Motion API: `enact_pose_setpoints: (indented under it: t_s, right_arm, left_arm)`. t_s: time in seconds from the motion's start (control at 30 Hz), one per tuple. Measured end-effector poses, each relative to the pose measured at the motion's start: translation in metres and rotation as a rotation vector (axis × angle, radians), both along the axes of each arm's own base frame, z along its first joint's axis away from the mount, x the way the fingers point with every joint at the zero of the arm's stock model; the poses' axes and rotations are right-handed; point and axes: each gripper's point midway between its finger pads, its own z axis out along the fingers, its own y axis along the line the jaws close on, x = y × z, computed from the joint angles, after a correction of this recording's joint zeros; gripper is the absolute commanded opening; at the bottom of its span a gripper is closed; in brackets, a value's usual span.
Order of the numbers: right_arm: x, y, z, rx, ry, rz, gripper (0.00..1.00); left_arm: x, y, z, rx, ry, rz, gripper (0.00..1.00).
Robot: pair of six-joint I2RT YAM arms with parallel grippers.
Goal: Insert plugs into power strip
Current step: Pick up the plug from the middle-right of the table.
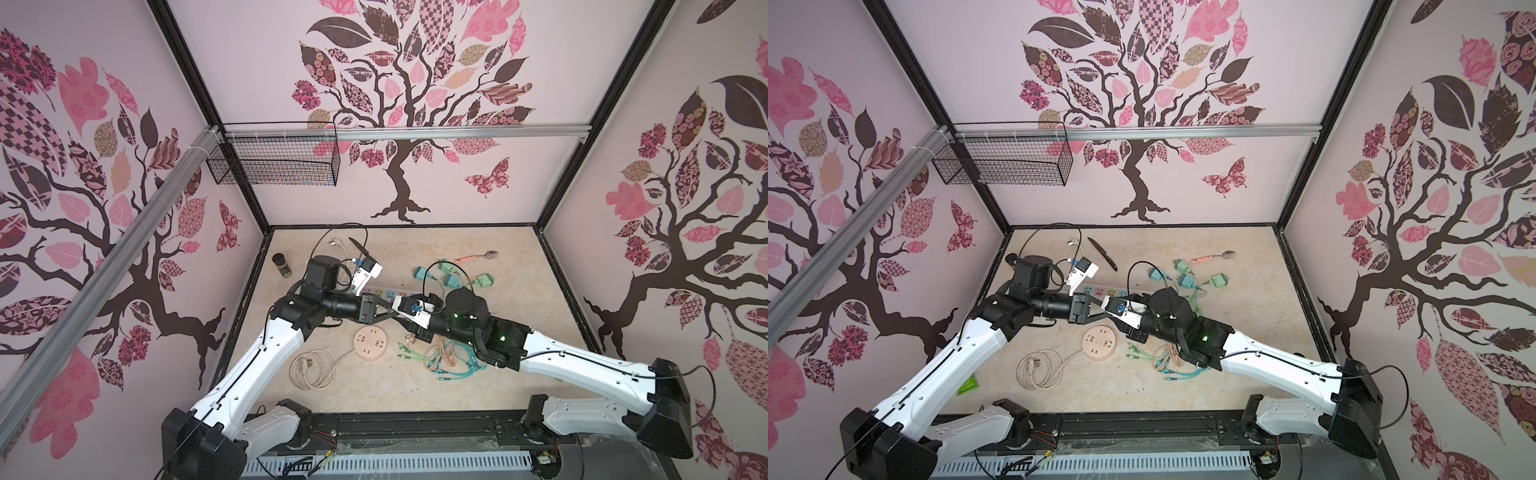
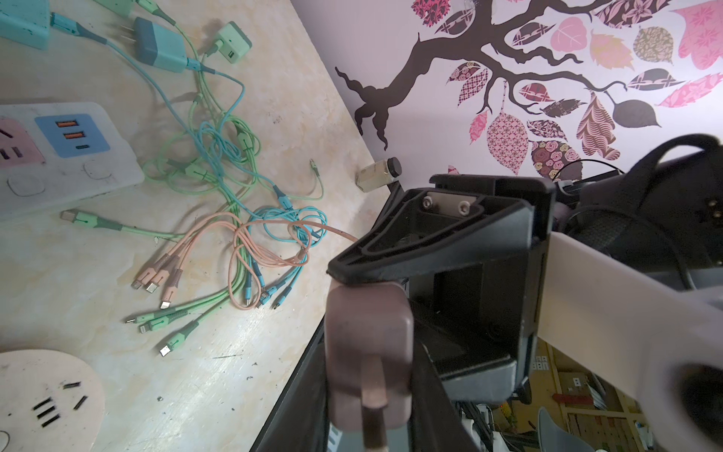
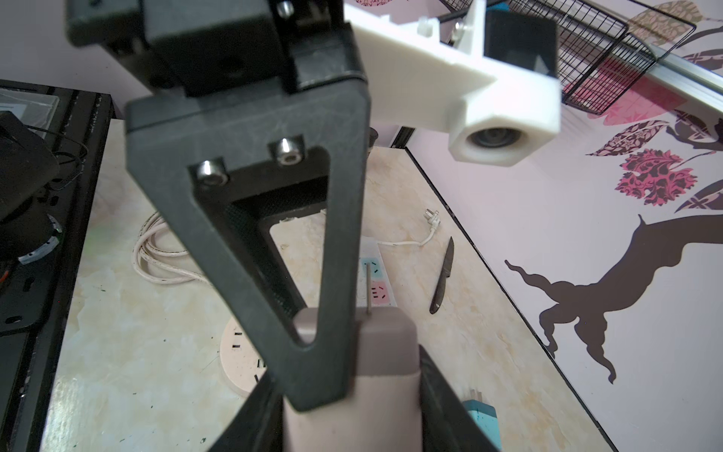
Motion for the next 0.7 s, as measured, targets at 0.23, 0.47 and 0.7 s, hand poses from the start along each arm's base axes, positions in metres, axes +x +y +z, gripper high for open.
enact_pose_setpoints:
  t_s: [0.23, 0.47, 0.7]
  right_arm:
    - [0.002, -0.006, 0.004, 0.025, 0.009, -0.036, 0.73]
    - [-0.002, -0.037, 0.018, 0.137, 0.107, -0.109, 0.76]
    - [-0.012, -0.078, 0.059, 0.427, 0.293, -0.109, 0.70]
  left_arm:
    - [0.002, 0.001, 0.000, 0.007, -0.004, 0.014, 0.04]
    - [0.012, 0.001, 0.000, 0.016, -0.023, 0.060, 0.00]
    - [0.025, 0.005, 0.014, 0.004, -0.107, 0.136, 0.00]
